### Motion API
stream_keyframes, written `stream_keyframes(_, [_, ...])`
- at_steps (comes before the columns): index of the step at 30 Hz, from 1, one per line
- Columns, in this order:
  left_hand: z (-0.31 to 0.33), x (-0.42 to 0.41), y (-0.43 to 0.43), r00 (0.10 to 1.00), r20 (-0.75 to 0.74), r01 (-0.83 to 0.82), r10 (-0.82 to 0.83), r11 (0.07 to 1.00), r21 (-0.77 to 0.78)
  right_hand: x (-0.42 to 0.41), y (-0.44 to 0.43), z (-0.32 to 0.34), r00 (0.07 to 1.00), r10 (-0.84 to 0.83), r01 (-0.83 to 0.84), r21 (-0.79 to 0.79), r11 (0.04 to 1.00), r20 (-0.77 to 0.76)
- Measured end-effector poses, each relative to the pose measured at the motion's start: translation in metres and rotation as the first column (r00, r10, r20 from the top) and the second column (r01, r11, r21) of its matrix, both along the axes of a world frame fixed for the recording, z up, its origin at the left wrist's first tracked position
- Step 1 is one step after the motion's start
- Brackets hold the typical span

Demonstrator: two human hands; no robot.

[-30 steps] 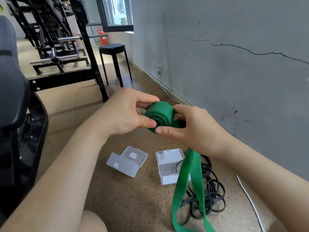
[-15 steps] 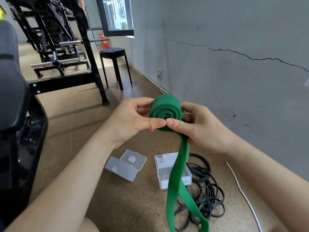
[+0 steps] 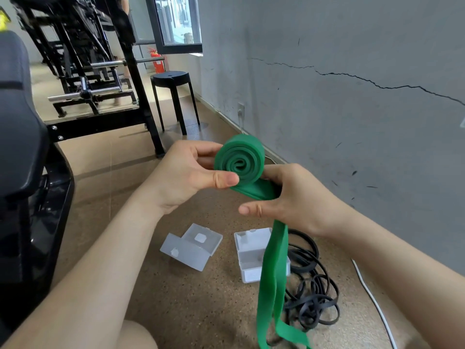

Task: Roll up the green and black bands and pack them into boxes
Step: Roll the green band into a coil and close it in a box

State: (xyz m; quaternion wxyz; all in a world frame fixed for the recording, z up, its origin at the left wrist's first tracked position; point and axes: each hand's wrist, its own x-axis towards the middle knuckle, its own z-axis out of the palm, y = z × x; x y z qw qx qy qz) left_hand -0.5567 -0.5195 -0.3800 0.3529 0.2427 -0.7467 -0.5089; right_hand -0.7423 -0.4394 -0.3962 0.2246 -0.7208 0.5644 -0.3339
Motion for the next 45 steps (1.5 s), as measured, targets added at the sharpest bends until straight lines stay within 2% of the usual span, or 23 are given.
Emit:
stream_keyframes(4, [0.002,0.007,-0.001,0.998,0.047,0.047,-0.046,0.999,-0.020,0.001,0.004,-0.001,0.992,-0.043,0.032,-0.092,0.995,-0.120])
stream_keyframes(8, [0.006,0.009,-0.001,0.979,0.204,0.035,-0.015,0.995,-0.095,0.001,0.002,-0.003,0.989,-0.055,0.049,-0.045,0.998,-0.140])
stream_keyframes(9, [0.007,0.010,-0.001,0.970,0.243,0.028,0.001,0.993,-0.116,0.001,0.002,-0.003,0.993,-0.034,0.033,-0.017,0.999,-0.115])
stream_keyframes(12, [0.007,0.007,-0.001,0.922,0.383,0.027,0.054,0.978,-0.204,-0.002,0.002,-0.002,0.996,0.030,-0.039,0.107,0.994,0.086])
stream_keyframes(15, [0.007,0.001,0.000,0.881,0.462,0.034,0.104,0.959,-0.281,0.002,0.000,-0.008,0.999,0.008,-0.009,0.018,1.000,0.054])
stream_keyframes(17, [0.006,0.001,-0.002,0.913,0.394,-0.006,0.107,0.968,-0.249,0.002,-0.002,-0.008,0.996,-0.011,0.014,-0.032,0.999,0.086])
stream_keyframes(19, [0.002,-0.002,-0.002,0.973,0.210,-0.066,0.092,0.990,-0.128,-0.001,-0.003,-0.005,0.969,-0.014,0.018,-0.016,1.000,0.248])
stream_keyframes(22, [-0.006,-0.016,0.004,0.994,-0.090,-0.052,0.070,0.980,0.191,-0.004,0.000,0.003,0.819,-0.067,0.014,0.097,0.995,0.569])
stream_keyframes(24, [-0.009,-0.025,0.009,0.986,-0.131,-0.070,0.107,0.963,0.262,-0.004,-0.001,0.001,0.776,-0.089,0.022,0.115,0.993,0.625])
stream_keyframes(29, [-0.008,-0.027,0.010,0.989,-0.066,-0.120,0.133,0.979,0.167,-0.004,-0.002,-0.003,0.787,-0.119,0.041,0.140,0.989,0.605])
stream_keyframes(33, [-0.001,-0.025,0.009,0.984,-0.105,-0.128,0.141,0.984,0.122,-0.006,0.000,-0.001,0.783,-0.041,-0.074,0.158,0.985,0.621])
stream_keyframes(37, [0.001,-0.020,0.009,0.983,-0.112,-0.131,0.143,0.986,0.102,-0.002,0.002,0.001,0.909,0.039,-0.128,0.190,0.973,0.415])
stream_keyframes(39, [0.000,-0.019,0.008,0.981,-0.120,-0.140,0.153,0.984,0.112,0.003,0.001,-0.003,0.932,0.014,-0.084,0.178,0.980,0.362])
stream_keyframes(43, [-0.004,-0.018,0.003,0.972,-0.135,-0.172,0.193,0.973,0.155,0.008,0.001,-0.007,0.936,-0.022,-0.035,0.156,0.987,0.351])
stream_keyframes(45, [-0.006,-0.017,0.002,0.974,-0.119,-0.172,0.192,0.972,0.162,0.006,0.001,-0.007,0.963,-0.012,-0.014,0.096,0.995,0.269])
